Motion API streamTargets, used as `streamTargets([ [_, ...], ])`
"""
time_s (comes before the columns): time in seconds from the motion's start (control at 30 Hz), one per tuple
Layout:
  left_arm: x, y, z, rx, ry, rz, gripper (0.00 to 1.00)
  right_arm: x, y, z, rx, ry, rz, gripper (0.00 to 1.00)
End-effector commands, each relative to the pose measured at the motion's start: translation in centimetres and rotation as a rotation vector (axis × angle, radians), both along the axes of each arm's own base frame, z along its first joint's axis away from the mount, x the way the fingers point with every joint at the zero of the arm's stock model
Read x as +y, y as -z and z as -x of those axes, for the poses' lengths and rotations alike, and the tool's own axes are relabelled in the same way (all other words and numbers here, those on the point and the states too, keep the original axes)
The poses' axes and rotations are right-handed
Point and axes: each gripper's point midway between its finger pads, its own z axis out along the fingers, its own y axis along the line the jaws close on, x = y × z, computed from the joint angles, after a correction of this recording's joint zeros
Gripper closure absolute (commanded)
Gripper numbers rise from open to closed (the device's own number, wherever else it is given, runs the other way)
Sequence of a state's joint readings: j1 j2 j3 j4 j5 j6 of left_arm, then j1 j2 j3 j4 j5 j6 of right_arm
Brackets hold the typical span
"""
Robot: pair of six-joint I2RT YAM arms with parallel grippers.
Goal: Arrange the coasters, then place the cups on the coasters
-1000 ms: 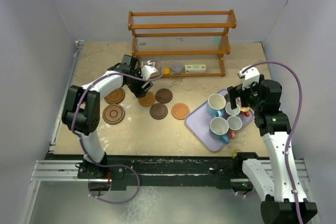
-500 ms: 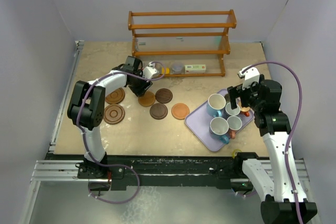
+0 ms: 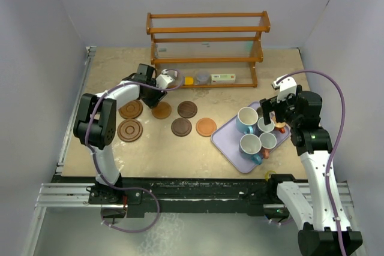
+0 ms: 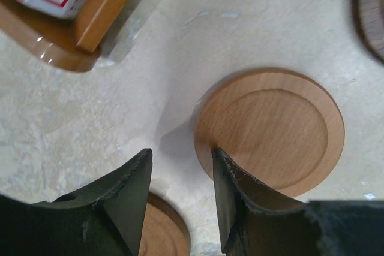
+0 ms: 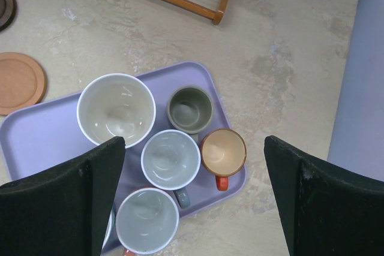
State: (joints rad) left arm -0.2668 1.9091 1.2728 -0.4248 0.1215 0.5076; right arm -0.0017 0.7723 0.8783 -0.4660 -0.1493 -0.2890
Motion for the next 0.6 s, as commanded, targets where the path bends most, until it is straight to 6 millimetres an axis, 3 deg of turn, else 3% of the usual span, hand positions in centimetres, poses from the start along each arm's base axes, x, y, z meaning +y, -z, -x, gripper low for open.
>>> streamTargets([
  [0.0,3.5,0.5,0.7,0.013,-0.061,-0.088,0.58,0.1,-1.1,-0.3,-0.035,-0.012,0.005,0.00],
  [0.3,4.7,0.1,0.3,-0.007,-0.084,-0.117,0.58,0.1,-1.0,-0.3,-0.031,-0.012,0.004,0.00],
  [0.57,4.8,0.5,2.5,0.059,-0.047,-0.124,0.55,0.1,-1.0,-0.3,-0.033,-0.014,0.003,0.00],
])
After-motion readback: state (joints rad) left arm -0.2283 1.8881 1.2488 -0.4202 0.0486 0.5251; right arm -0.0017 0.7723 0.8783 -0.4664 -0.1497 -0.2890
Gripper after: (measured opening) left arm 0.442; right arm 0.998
